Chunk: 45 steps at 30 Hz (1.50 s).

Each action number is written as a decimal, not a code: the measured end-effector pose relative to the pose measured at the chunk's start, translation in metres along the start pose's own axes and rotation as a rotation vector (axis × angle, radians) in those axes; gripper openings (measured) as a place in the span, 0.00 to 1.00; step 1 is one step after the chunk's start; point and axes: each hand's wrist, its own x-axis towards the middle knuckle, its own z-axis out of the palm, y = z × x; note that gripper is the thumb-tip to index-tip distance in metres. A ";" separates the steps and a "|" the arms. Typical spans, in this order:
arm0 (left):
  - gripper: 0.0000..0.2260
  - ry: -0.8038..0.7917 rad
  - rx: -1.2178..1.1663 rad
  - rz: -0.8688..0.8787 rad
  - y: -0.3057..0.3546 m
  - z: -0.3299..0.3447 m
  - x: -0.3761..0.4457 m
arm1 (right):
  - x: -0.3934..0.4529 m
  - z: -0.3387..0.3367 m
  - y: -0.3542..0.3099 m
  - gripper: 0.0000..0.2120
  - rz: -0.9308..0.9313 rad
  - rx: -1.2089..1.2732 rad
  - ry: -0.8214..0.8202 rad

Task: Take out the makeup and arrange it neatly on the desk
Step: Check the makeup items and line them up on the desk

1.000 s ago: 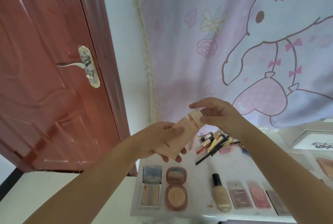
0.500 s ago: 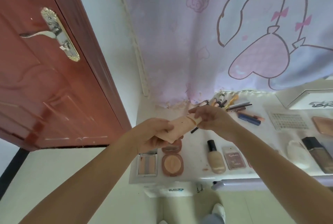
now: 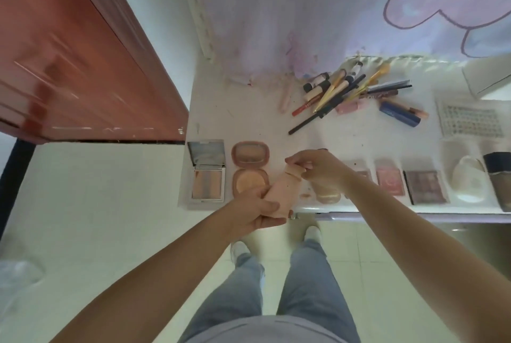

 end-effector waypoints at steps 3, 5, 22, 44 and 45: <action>0.17 0.059 -0.095 0.046 -0.019 0.006 0.015 | 0.013 0.003 0.000 0.21 -0.020 -0.142 -0.040; 0.12 0.141 -0.161 0.080 -0.028 0.011 0.023 | 0.018 0.001 -0.001 0.21 -0.035 -0.161 -0.049; 0.16 1.038 0.060 0.145 -0.054 0.058 0.068 | 0.034 -0.059 0.019 0.18 -0.194 -0.691 0.037; 0.31 1.297 1.123 0.648 -0.048 0.154 0.074 | -0.043 -0.105 0.018 0.17 -0.258 -0.243 -0.138; 0.27 1.306 1.146 0.730 -0.042 0.155 0.068 | -0.049 -0.110 0.011 0.18 -0.278 -0.265 -0.107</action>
